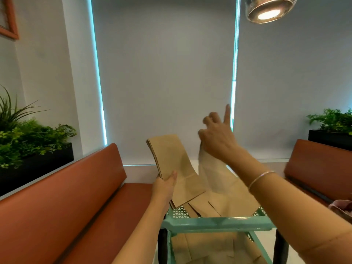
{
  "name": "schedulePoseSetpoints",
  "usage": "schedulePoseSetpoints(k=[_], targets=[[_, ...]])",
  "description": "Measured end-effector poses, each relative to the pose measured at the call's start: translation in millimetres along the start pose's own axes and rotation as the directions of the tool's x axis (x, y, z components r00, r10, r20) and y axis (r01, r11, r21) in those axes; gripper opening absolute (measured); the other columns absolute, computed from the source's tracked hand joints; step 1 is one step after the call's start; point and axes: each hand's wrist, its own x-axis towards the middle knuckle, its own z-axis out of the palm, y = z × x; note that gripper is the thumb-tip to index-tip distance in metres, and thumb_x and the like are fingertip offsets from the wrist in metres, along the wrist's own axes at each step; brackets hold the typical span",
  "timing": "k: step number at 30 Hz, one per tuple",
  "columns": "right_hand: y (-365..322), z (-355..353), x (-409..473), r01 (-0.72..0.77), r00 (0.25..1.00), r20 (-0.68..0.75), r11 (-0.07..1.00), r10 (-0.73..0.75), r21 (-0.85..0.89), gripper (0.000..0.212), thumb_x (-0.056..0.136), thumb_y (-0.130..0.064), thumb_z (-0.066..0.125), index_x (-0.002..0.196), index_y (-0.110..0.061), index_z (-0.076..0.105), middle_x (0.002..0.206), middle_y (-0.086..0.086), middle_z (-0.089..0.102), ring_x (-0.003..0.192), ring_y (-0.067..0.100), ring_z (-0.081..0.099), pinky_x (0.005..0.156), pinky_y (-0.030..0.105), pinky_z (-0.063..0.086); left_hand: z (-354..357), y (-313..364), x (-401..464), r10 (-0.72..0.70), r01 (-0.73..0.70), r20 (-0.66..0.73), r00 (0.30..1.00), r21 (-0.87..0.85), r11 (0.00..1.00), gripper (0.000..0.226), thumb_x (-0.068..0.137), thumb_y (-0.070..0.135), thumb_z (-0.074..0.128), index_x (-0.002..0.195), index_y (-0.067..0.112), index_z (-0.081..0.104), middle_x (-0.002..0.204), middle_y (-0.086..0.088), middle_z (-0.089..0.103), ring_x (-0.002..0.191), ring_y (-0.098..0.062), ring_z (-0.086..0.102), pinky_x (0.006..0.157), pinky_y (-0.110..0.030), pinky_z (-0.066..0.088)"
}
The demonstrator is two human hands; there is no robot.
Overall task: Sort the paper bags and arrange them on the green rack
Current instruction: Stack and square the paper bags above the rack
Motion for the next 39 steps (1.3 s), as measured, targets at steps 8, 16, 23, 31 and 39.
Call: schedulePoseSetpoints(k=[8,16,23,31,39], targets=[[-81,39,-9,-0.156,0.988,0.036,0.930,0.152,0.332,0.016,0.064,-0.013,0.081,0.074,-0.020,0.071,0.117,0.022,0.059,0.108,0.045,0.055,0.090,0.063,0.042,1,10,-9,0.031,-0.037,0.084,0.996,0.064,0.997,0.047,0.092,0.050,0.041,0.126,0.020,0.053,0.118,0.000,0.062,0.112,-0.019,0.056,0.099,-0.038,0.046],[-84,57,-24,-0.378,0.907,0.261,0.366,0.330,0.850,0.060,0.087,-0.023,0.064,0.141,-0.022,0.037,0.145,0.006,0.031,0.124,0.024,0.045,0.102,0.037,0.042,1,11,-11,0.141,-0.134,0.233,0.962,-0.048,0.990,0.029,0.088,0.031,0.057,0.117,0.026,0.055,0.108,0.012,0.065,0.098,0.002,0.059,0.073,-0.009,0.050],[-64,65,-38,-0.736,0.550,0.676,-0.098,0.490,0.670,0.072,0.086,-0.048,0.058,0.143,-0.015,0.027,0.138,0.011,0.044,0.122,0.030,0.047,0.099,0.042,0.043,1,8,-10,0.083,-0.073,0.139,0.987,-0.072,0.995,0.024,0.088,0.020,0.062,0.111,0.017,0.060,0.099,0.007,0.067,0.093,-0.008,0.061,0.074,-0.015,0.047],[-70,67,-51,-0.688,0.663,0.640,-0.023,0.388,0.726,0.048,0.083,-0.044,0.065,0.119,-0.017,0.048,0.107,-0.002,0.057,0.094,0.016,0.056,0.080,0.030,0.050,-1,12,-12,-0.021,0.040,0.165,0.986,-0.115,0.993,0.027,0.091,0.015,0.058,0.116,0.007,0.063,0.107,-0.009,0.070,0.103,-0.024,0.064,0.094,-0.043,0.050],[-87,66,-51,-0.646,0.717,0.565,0.085,0.409,0.759,0.058,0.083,-0.045,0.064,0.129,-0.018,0.040,0.116,0.001,0.054,0.101,0.017,0.053,0.085,0.033,0.048,-1,16,-13,-0.058,0.068,0.123,0.991,-0.083,0.994,0.013,0.086,0.003,0.056,0.093,0.004,0.067,0.086,-0.014,0.067,0.084,-0.028,0.064,0.072,-0.038,0.054]])
